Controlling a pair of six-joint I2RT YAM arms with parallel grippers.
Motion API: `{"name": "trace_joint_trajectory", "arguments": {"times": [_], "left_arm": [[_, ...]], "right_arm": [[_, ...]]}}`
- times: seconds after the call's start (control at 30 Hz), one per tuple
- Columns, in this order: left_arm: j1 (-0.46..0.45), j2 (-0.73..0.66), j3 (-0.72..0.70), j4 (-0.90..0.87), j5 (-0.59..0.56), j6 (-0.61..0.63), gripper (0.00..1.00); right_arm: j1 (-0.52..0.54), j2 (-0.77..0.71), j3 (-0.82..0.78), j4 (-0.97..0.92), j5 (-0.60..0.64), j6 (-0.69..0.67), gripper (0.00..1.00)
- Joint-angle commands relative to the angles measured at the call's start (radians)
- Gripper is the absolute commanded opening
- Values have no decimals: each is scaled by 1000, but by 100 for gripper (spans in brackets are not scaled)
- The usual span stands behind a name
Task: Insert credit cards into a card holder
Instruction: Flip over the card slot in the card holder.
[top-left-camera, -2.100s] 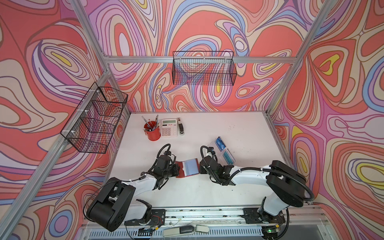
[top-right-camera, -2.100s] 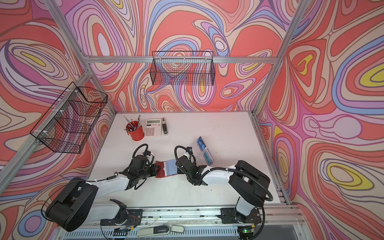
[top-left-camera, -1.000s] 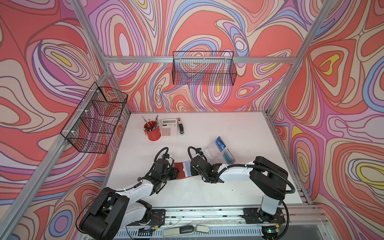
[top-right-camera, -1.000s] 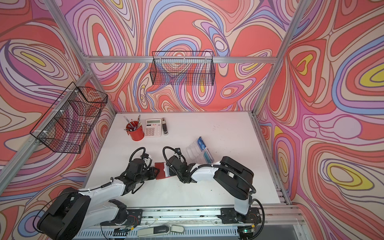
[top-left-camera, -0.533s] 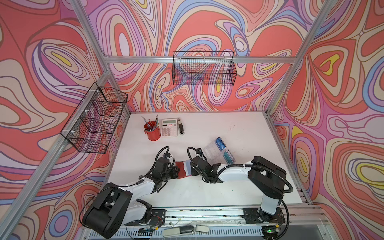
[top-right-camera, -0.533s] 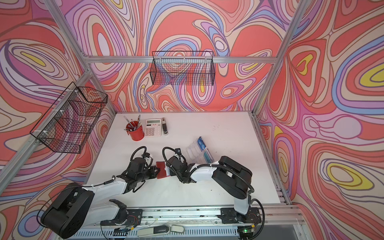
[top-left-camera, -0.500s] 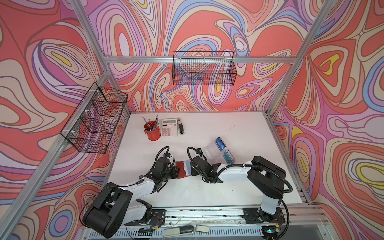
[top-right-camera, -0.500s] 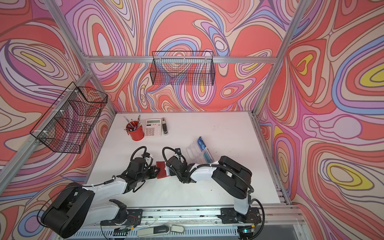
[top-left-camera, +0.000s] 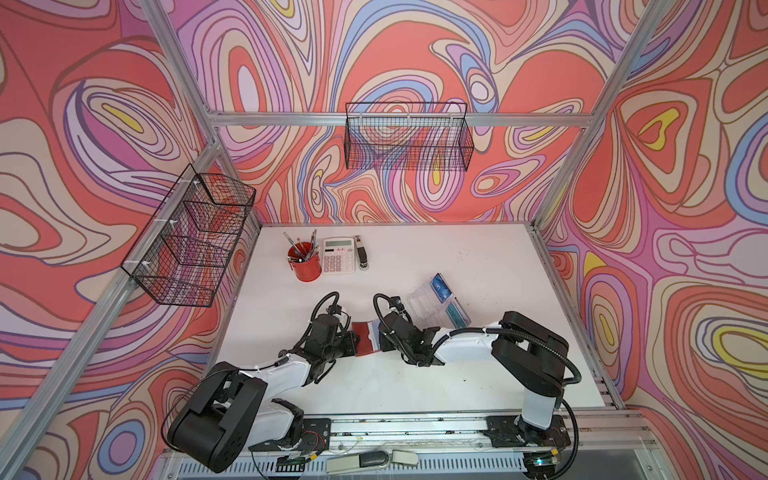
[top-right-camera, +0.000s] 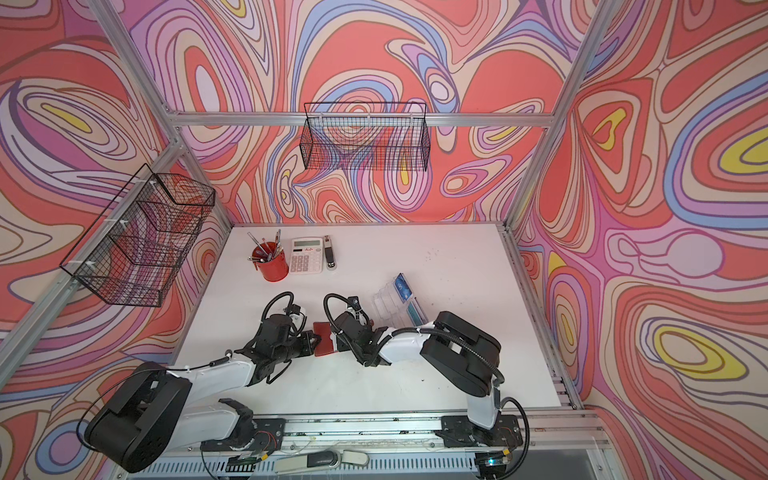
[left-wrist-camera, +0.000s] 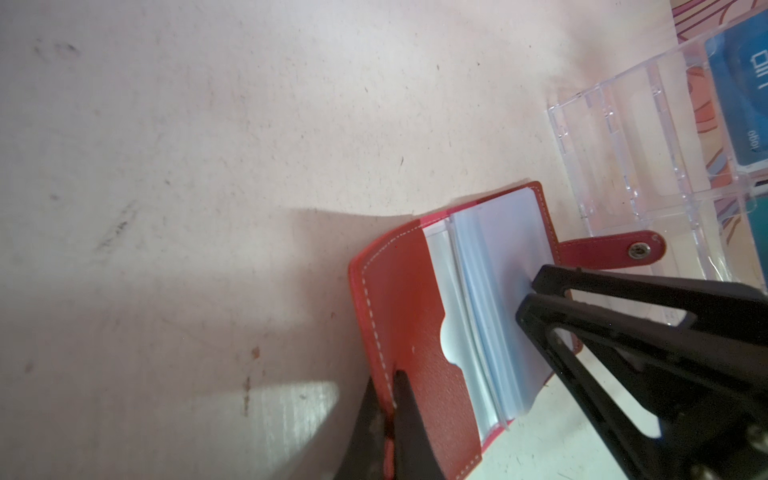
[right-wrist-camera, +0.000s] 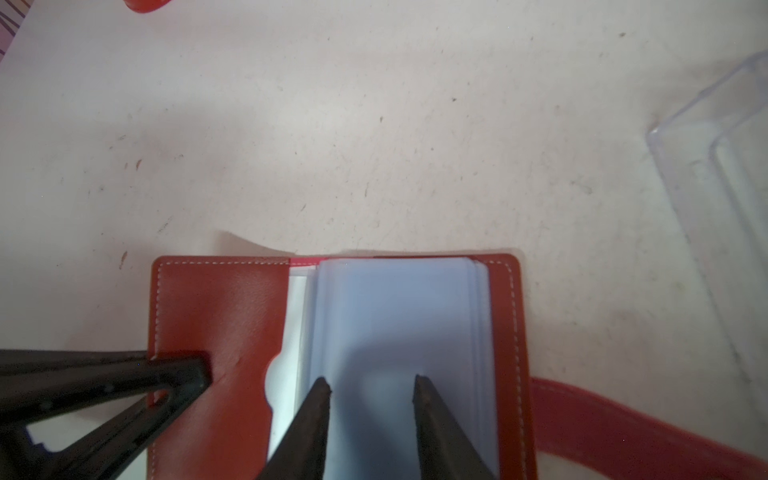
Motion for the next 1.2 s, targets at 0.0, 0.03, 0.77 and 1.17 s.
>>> {"name": "trace_joint_trajectory", "arguments": {"times": [0.0, 0.03, 0.77, 1.17], "left_arm": [[1, 12, -15, -119, -33, 3, 0], [1, 9, -15, -121, -33, 4, 0], [1, -24, -19, -148, -41, 6, 0], [1, -30, -20, -153, -42, 6, 0]], "right_arm": [[0, -8, 5, -93, 73, 7, 37], [-1, -12, 2, -96, 81, 7, 37], [0, -36, -28, -75, 76, -17, 34], [2, -96, -35, -74, 84, -65, 36]]}}
